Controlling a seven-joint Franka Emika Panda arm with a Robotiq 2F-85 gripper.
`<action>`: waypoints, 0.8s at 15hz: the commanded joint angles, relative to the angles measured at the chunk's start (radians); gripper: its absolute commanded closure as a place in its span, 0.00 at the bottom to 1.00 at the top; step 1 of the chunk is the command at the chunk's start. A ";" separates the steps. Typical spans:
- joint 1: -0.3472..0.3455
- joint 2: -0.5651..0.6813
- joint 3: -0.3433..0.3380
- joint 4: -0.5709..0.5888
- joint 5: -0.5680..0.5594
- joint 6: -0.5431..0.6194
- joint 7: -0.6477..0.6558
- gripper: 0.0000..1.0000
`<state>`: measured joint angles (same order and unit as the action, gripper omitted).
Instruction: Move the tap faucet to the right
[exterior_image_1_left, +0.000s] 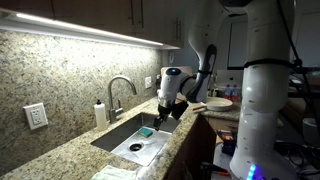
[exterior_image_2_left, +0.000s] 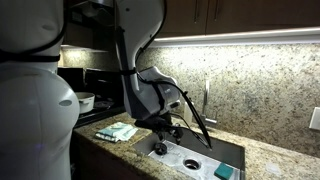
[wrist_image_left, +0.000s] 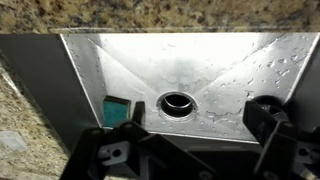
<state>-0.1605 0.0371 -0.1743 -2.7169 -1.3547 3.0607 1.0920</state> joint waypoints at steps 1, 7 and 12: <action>-0.026 -0.073 -0.013 -0.061 0.228 0.072 -0.263 0.00; -0.009 -0.068 -0.011 -0.030 0.253 0.061 -0.238 0.00; 0.045 -0.019 0.042 -0.081 0.347 0.053 -0.367 0.00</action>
<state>-0.1354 0.0167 -0.1603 -2.7561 -1.0904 3.1217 0.8415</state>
